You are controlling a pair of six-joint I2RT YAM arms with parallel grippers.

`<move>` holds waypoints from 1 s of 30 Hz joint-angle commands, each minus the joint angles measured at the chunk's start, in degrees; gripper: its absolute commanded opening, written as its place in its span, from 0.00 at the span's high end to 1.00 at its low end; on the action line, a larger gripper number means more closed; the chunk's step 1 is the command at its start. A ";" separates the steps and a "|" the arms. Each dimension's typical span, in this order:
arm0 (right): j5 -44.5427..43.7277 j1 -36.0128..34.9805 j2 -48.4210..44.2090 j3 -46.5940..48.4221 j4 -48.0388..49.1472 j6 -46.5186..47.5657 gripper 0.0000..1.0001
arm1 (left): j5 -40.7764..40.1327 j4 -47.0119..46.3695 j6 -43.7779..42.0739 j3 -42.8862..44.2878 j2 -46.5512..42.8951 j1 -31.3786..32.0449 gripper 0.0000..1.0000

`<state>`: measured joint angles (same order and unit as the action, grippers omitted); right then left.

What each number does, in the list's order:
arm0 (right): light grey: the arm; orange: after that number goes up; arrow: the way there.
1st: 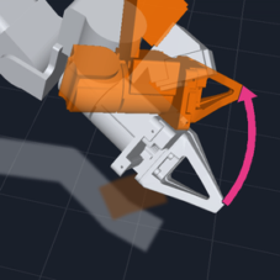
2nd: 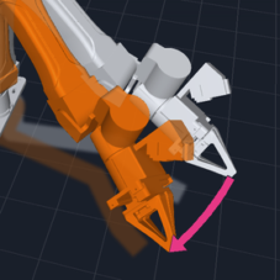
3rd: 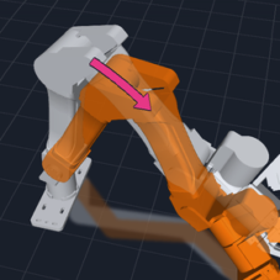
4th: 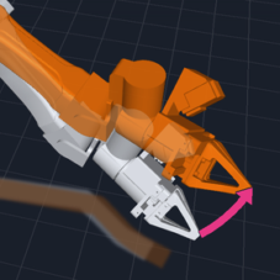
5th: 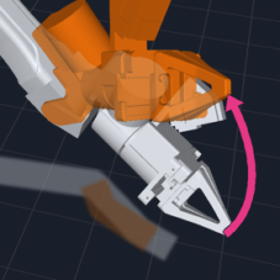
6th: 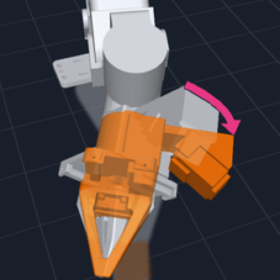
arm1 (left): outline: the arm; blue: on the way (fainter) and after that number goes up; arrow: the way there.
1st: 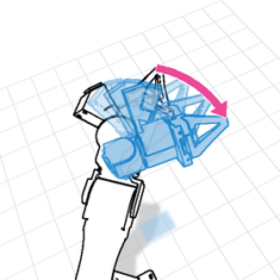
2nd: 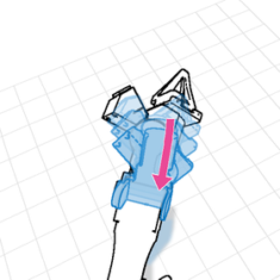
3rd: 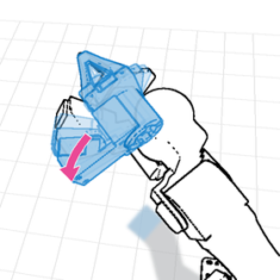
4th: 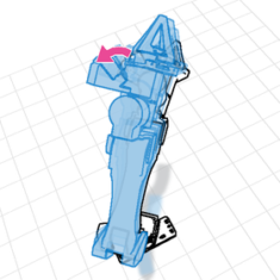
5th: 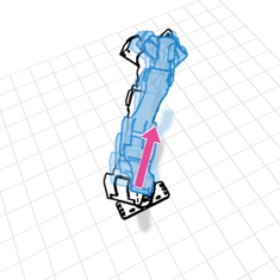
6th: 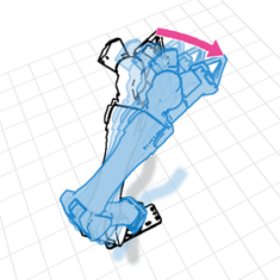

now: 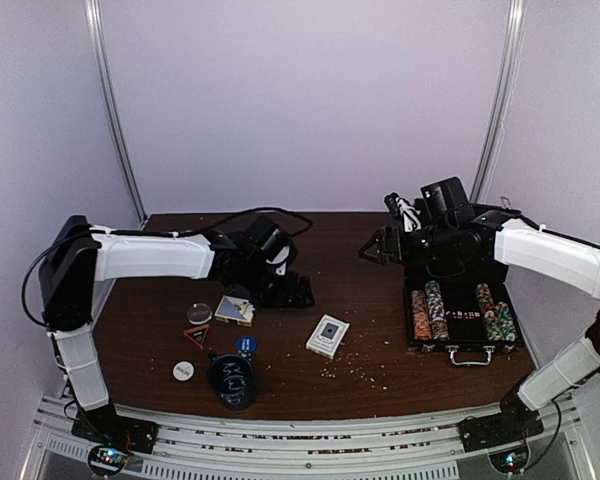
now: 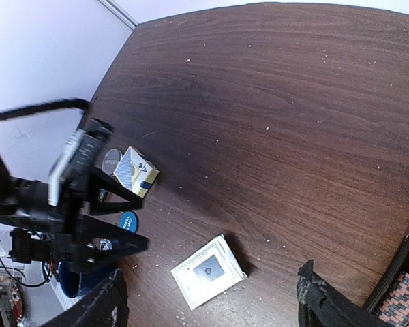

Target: Pack up texas hold em set

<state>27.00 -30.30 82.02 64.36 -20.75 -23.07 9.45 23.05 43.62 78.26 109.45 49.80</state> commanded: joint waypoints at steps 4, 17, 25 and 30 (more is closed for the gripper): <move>-6.71 -0.28 -2.56 -0.30 0.57 1.36 0.16 | -16.73 18.69 13.46 -9.53 -20.39 -0.84 0.16; -12.10 -0.02 -6.84 -5.07 2.35 -3.49 0.16 | -12.24 20.87 33.76 -39.39 -42.59 -5.45 0.11; -12.34 -0.02 -7.54 -5.05 2.21 -4.41 0.16 | -13.58 21.16 30.07 -38.53 -34.16 -5.85 0.18; -12.28 -0.02 -7.79 -5.20 1.90 -4.54 0.15 | -14.04 19.61 29.02 -36.87 -31.45 -6.17 0.21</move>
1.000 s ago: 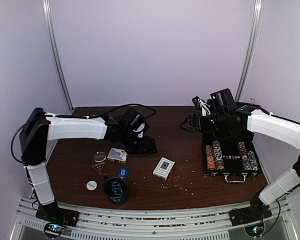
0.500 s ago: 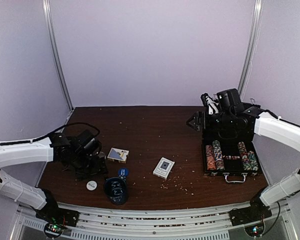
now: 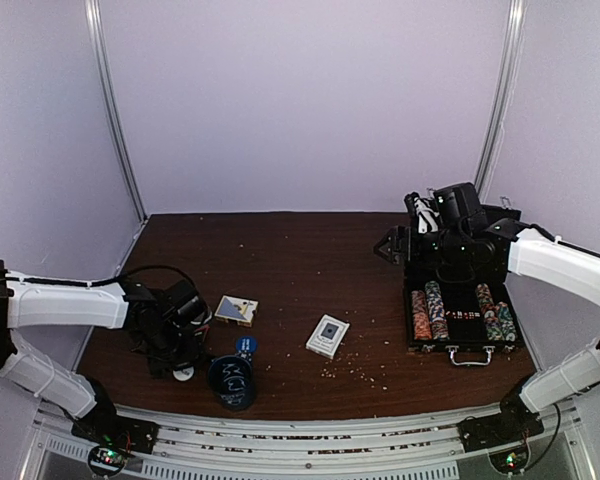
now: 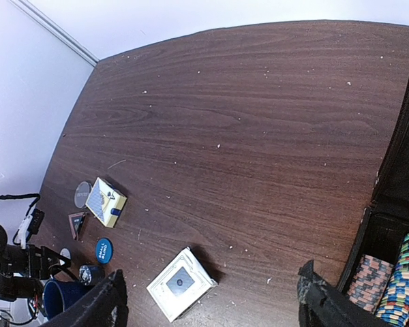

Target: Pack up texas hold em set

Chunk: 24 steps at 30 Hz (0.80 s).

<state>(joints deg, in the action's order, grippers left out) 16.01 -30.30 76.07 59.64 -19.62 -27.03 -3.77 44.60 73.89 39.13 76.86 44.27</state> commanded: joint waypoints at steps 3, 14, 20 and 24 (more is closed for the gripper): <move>-1.23 -0.02 -2.04 -0.66 0.90 -0.88 0.16 | -0.47 -2.50 -1.26 0.68 1.45 -1.57 0.24; -0.16 -0.01 -0.68 -0.25 1.54 -1.11 0.15 | 0.66 -5.13 -1.16 -2.69 0.79 -2.27 0.34; 0.24 -0.02 -0.35 -0.29 1.66 -1.27 0.16 | 1.44 -4.72 -0.77 -4.48 -0.16 -2.42 0.34; 0.48 -0.02 -0.16 -0.40 1.73 -1.47 0.15 | 1.05 -4.47 -0.89 -4.30 -0.11 -2.43 0.33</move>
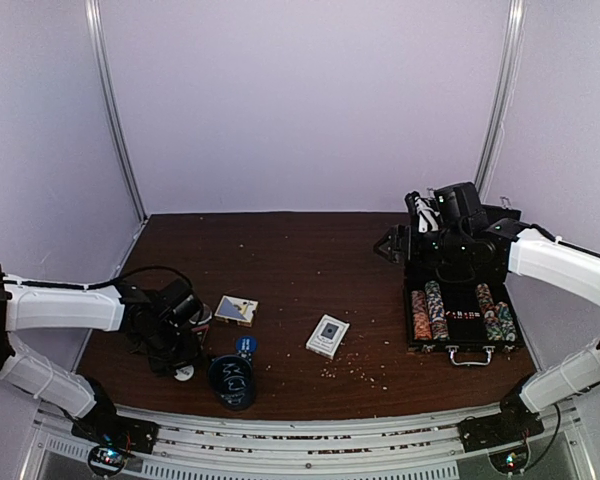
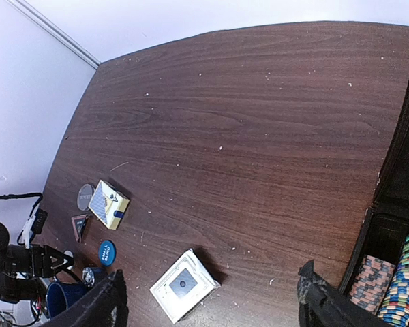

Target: Pack up texas hold em set

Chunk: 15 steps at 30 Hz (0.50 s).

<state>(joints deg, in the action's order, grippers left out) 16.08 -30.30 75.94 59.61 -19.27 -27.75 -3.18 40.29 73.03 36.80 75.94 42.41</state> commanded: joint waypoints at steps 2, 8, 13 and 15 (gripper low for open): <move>0.58 -0.02 0.13 -0.38 1.34 -0.77 0.15 | 0.22 0.39 -0.24 -1.55 1.29 -0.55 0.32; 0.62 -0.02 0.39 -0.42 1.36 -0.88 0.16 | -1.89 5.36 -0.78 2.56 2.54 -0.56 0.32; 0.62 -0.02 0.44 -0.57 1.26 -1.11 0.15 | -3.34 8.79 -2.27 4.62 0.96 -0.62 0.32; 0.62 -0.02 0.44 -0.62 1.17 -1.11 0.16 | -2.90 9.10 -2.18 4.09 0.32 -0.69 0.32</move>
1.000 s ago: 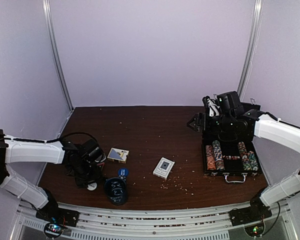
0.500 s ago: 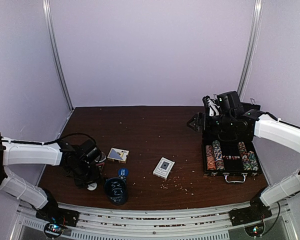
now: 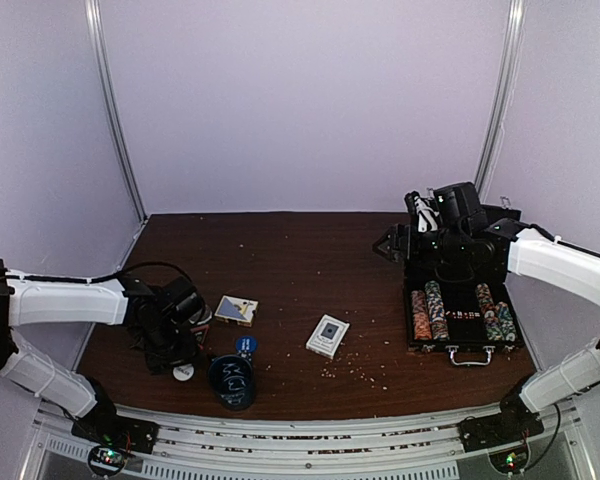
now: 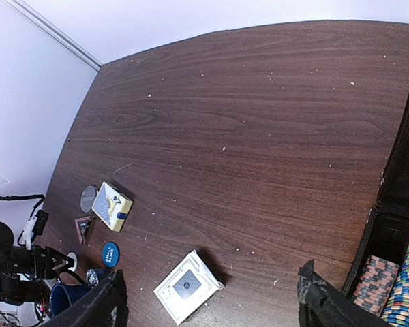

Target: Pack up texas hold em set

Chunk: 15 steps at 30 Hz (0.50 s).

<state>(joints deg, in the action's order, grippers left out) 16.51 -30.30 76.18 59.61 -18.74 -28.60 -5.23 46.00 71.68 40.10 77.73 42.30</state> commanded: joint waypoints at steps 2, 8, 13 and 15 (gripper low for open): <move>0.19 -0.02 0.24 -0.85 0.80 -0.33 0.16 | 0.27 1.89 -1.08 -0.57 -1.94 -0.72 0.32; 0.63 -0.02 0.87 -0.70 0.81 -0.46 0.15 | 1.88 -2.99 -1.28 -2.48 -1.00 -0.82 0.33; 0.50 0.01 0.44 -0.63 0.64 -0.49 0.16 | 2.13 -4.21 -3.41 -1.16 3.27 -0.81 0.34; 0.24 -0.02 0.13 -0.72 0.64 -0.60 0.16 | 2.24 -4.25 -4.39 -0.78 5.44 -0.78 0.34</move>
<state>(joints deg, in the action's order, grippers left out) 16.73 -30.30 76.60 59.59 -18.63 -28.77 -3.70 43.64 69.91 38.35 79.59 41.93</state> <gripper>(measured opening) 0.845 0.665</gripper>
